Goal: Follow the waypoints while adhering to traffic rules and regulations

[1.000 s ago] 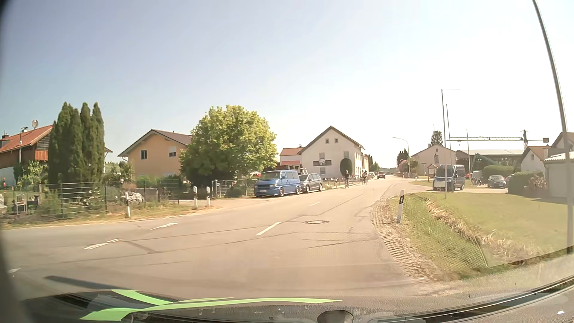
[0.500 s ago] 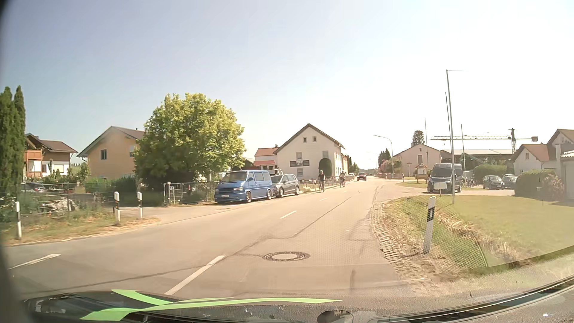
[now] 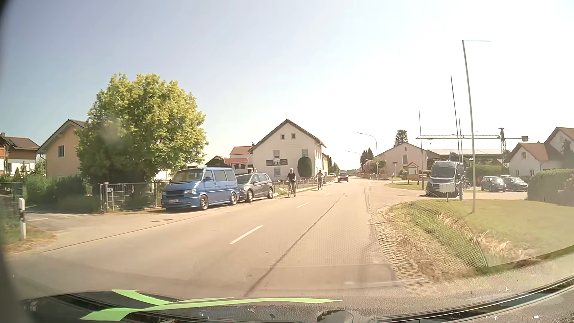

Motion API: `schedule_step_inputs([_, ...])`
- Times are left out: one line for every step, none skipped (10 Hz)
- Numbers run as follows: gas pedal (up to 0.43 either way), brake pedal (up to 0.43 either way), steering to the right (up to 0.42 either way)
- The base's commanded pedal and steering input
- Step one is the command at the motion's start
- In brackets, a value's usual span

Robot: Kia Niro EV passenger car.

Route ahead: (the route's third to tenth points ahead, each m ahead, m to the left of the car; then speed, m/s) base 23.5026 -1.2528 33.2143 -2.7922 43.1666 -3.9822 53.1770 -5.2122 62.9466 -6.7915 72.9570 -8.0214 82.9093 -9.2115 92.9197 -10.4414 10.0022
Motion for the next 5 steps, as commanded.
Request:
schedule_step_inputs([0.15, 0.0, 0.045])
schedule_step_inputs([0.15, 0.0, 0.045])
schedule_step_inputs([0.15, 0.0, 0.045])
schedule_step_inputs([0.15, 0.0, 0.045])
schedule_step_inputs([0.15, 0.0, 0.045])
